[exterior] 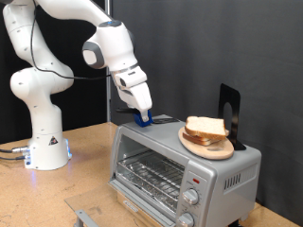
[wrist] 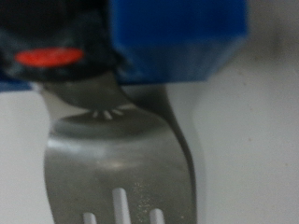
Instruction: Make a piece of toast with the oven
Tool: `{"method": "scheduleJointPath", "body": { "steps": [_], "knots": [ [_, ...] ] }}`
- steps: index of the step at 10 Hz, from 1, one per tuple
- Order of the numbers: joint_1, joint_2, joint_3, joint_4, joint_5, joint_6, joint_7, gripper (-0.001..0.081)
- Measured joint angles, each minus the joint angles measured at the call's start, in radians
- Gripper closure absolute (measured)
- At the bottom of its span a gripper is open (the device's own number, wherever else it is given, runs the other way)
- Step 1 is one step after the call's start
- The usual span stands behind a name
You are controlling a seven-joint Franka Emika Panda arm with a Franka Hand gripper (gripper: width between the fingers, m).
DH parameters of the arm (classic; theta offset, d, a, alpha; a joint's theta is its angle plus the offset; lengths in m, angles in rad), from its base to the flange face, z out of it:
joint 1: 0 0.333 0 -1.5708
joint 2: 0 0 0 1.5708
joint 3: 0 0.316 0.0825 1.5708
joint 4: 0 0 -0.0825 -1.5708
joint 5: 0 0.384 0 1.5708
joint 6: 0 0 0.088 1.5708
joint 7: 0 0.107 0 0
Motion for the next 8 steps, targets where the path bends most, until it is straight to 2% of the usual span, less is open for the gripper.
{"method": "scheduleJointPath", "body": {
  "steps": [4,8],
  "knots": [
    [0.012,0.026,0.003,0.022,0.046,-0.028,0.005,0.0124],
    [0.015,0.039,0.017,0.028,0.049,-0.03,0.029,0.0124]
  ]
}}
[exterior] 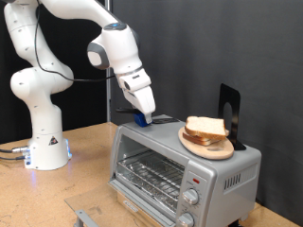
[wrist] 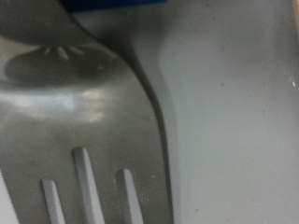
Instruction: Make a piece of toast with the oven
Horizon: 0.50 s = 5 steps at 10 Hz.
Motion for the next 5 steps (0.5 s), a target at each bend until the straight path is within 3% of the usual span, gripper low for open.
{"method": "scheduleJointPath", "body": {
  "steps": [1,2,3,4,5],
  "knots": [
    [0.0,0.004,0.0,0.0,0.0,-0.002,0.002,0.0124],
    [0.0,0.006,0.0,0.0,0.0,-0.005,0.003,0.0214],
    [0.0,0.007,0.0,0.0,-0.001,-0.007,0.003,0.0214],
    [0.0,0.008,0.0,0.0,-0.001,-0.008,0.004,0.0396],
    [0.0,0.008,0.001,0.0,-0.001,-0.008,0.005,0.0447]
  ]
}}
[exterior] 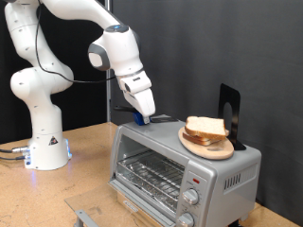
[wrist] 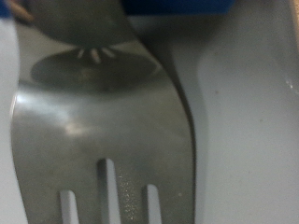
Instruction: Make a piece of toast with the oven
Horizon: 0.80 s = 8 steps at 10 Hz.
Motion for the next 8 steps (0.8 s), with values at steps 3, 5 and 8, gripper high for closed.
{"method": "scheduleJointPath", "body": {
  "steps": [3,5,8],
  "knots": [
    [0.0,0.0,0.003,0.0,0.0,0.0,0.009,0.0447],
    [0.0,-0.002,0.009,0.0,0.0,-0.001,0.041,0.0447],
    [-0.002,-0.005,0.02,0.0,-0.003,0.004,0.092,0.0446]
  ]
}}
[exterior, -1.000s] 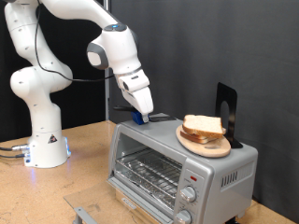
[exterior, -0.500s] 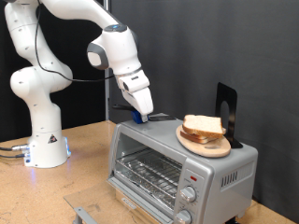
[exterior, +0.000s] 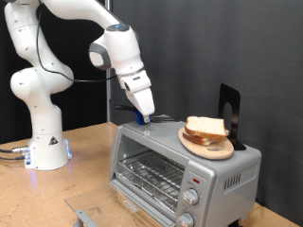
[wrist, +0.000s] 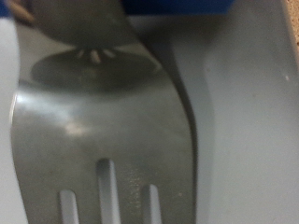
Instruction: Make a piece of toast with the oven
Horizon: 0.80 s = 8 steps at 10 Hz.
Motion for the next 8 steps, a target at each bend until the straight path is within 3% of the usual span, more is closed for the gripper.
{"method": "scheduleJointPath", "body": {
  "steps": [8],
  "knots": [
    [-0.054,0.068,0.058,0.043,-0.077,0.073,0.211,0.0445]
  ]
}}
